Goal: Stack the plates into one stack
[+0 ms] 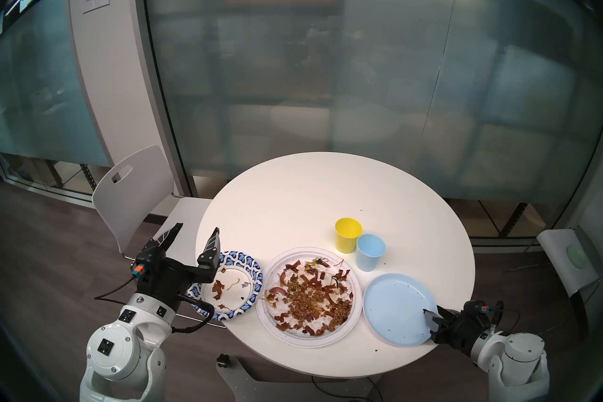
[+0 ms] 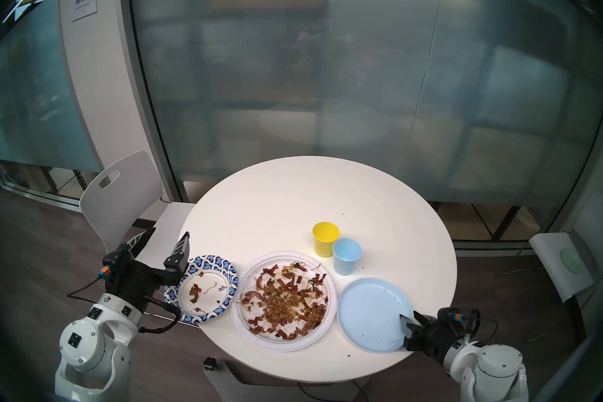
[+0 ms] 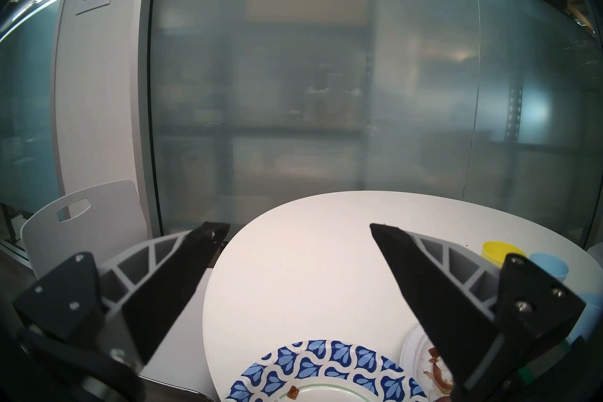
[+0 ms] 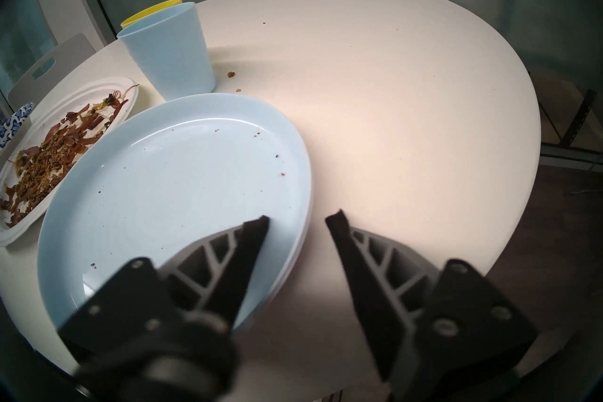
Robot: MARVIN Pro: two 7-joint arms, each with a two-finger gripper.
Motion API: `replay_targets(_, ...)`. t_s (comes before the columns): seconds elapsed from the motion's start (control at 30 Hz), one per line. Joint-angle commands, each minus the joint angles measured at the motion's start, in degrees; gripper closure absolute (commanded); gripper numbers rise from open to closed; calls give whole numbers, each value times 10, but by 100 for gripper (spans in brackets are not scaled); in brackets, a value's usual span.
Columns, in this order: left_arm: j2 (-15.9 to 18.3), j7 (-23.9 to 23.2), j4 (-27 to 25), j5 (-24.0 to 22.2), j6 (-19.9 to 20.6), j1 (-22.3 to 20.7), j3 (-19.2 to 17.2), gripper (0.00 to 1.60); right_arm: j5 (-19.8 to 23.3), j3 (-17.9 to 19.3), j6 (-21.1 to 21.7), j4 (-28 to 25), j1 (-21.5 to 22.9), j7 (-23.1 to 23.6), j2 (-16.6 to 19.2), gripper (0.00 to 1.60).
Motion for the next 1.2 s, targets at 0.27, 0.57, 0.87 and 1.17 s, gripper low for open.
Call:
replay_targets(0.27, -1, 1, -11, 0, -2, 1, 0, 0, 32, 65, -22, -85, -34, 15, -25, 0)
replay_targets(0.57, -1, 1, -12, 1, -2, 1, 0, 0, 45, 71, -37, -101, -36, 24, -43, 0)
replay_targets(0.87, 30, -31, -18, -30, 35, 13, -43, 0, 40, 51, -52, -76, -15, 22, -44, 0)
replay_targets(1.17, 83, -102, 15, -63, 87, 19, -113, 0, 38, 33, -63, -55, 10, 20, -43, 0)
